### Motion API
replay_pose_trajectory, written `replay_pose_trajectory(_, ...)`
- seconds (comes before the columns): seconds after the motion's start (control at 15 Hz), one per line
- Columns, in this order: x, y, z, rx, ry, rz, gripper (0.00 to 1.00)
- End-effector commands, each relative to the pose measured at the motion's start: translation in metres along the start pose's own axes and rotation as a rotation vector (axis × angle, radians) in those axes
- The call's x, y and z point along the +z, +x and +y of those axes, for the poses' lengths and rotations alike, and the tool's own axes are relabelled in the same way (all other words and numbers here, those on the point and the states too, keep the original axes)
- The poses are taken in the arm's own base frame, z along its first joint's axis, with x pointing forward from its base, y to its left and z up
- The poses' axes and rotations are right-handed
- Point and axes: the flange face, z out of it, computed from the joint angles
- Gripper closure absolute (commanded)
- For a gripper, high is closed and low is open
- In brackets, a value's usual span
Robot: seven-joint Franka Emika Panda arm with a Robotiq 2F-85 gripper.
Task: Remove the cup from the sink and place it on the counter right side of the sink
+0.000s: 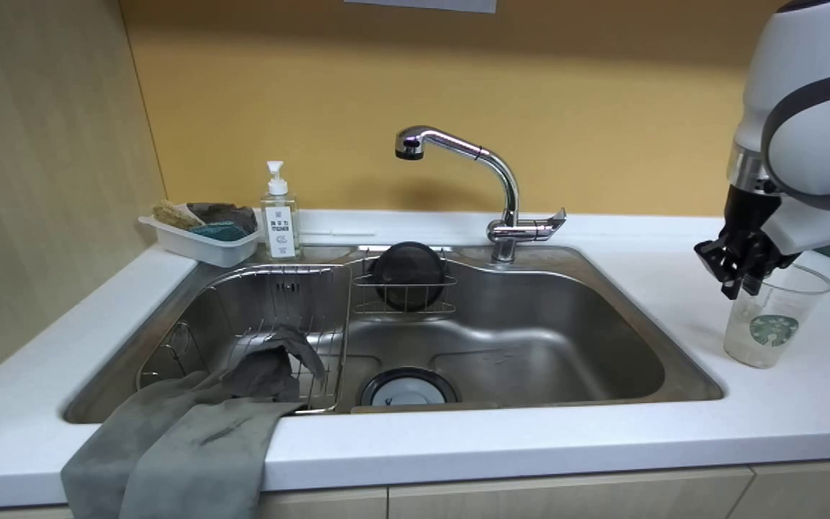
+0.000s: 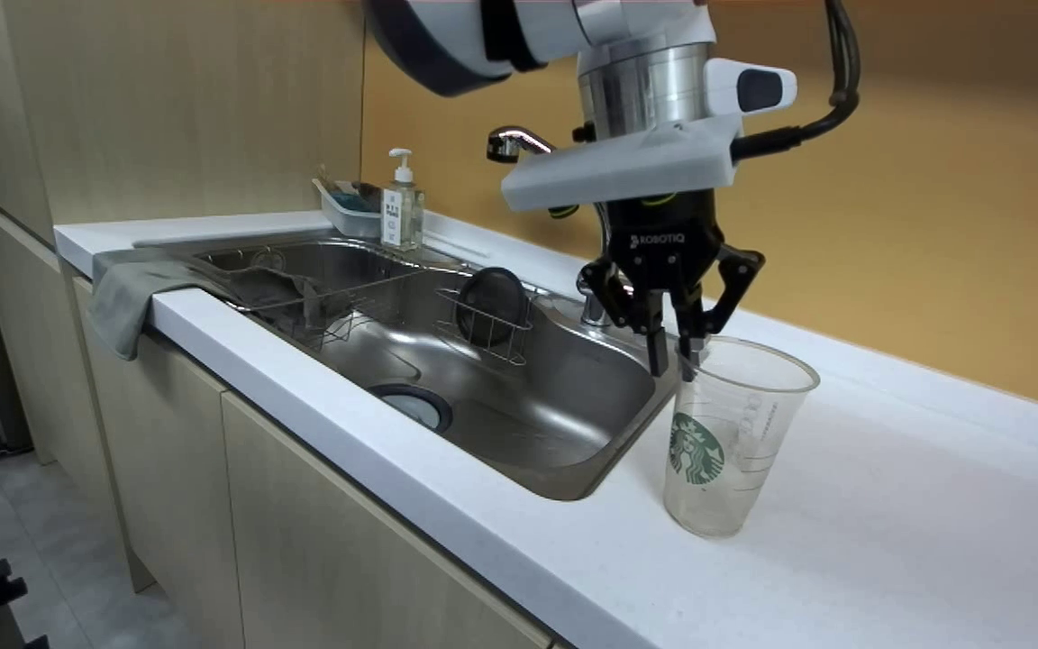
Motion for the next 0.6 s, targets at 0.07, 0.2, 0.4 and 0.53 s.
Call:
replay_pose_trajectory(0.07,-0.011,0.014,0.002,0.040,-0.047,0.053,0.36)
replay_pose_trajectory(0.2,-0.021,0.025,0.005,0.041,-0.083,0.111,0.22)
replay_pose_trajectory(0.4,-0.043,0.043,0.009,0.048,-0.162,0.208,0.02)
replay_pose_trajectory(0.53,-0.061,0.056,0.009,0.059,-0.247,0.280,0.00)
